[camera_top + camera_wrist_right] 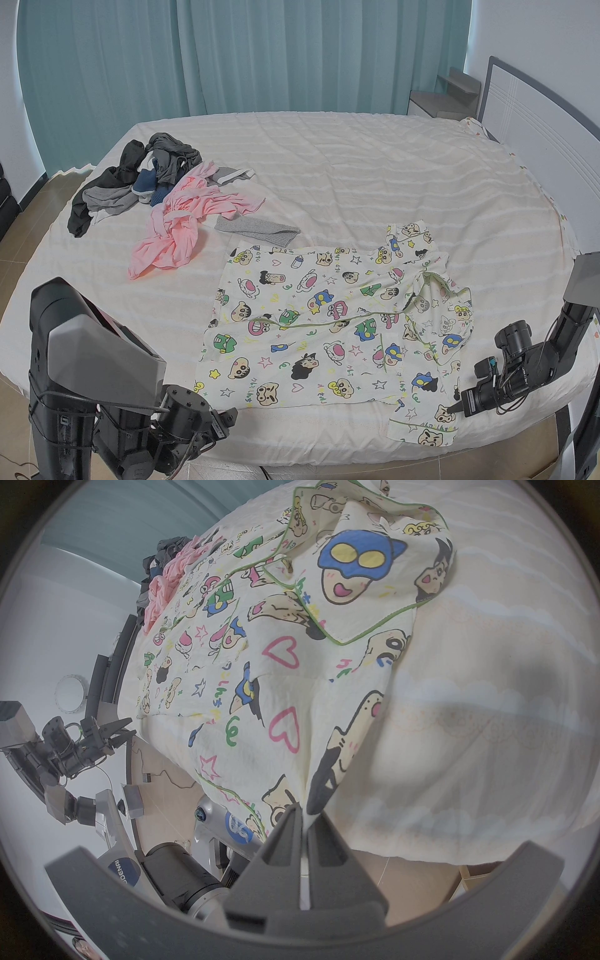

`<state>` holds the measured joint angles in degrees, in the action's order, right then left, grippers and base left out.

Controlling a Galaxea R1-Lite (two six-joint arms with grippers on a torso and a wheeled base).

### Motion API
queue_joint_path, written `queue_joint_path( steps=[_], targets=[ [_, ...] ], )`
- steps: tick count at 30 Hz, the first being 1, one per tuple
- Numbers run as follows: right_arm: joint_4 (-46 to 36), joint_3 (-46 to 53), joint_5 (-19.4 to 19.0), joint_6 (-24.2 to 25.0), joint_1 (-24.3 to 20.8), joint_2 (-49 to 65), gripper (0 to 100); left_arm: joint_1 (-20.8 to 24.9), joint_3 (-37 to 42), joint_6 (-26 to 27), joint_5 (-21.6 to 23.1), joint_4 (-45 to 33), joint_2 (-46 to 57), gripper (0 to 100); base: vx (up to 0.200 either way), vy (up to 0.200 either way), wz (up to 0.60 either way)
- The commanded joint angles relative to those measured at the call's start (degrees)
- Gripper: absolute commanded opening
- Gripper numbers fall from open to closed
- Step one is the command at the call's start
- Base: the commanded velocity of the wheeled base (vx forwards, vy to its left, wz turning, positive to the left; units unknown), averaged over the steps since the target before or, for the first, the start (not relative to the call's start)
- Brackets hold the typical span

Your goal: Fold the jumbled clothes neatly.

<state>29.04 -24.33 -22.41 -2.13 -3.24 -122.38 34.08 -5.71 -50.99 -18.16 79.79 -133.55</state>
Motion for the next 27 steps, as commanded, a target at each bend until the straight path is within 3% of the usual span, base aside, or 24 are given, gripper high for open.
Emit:
queue_joint_path(
  steps=[1, 24, 25, 27],
  targets=[
    [-0.12, 0.34, -0.09, -0.24, -0.01, 0.56, 0, -0.25, -4.58, 0.37, -1.96, -3.67, -0.13, 100, 0.0, 0.0, 0.0],
    [0.14, 0.78, -0.18, -1.29, -0.01, 1.18, 0, -1.21, -10.29, -0.33, -2.58, -5.78, -1.01, 100, 0.0, 0.0, 0.0],
    [0.14, 0.78, -0.18, -1.29, -0.01, 1.18, 0, -1.21, -10.38, -0.33, -2.58, -6.05, -1.36, 0, 0.0, 0.0, 0.0],
    [0.14, 0.78, -0.18, -1.29, -0.01, 1.18, 0, -1.21, -11.35, -0.16, -2.58, -7.28, -2.42, 0, 0.0, 0.0, 0.0]
  ],
)
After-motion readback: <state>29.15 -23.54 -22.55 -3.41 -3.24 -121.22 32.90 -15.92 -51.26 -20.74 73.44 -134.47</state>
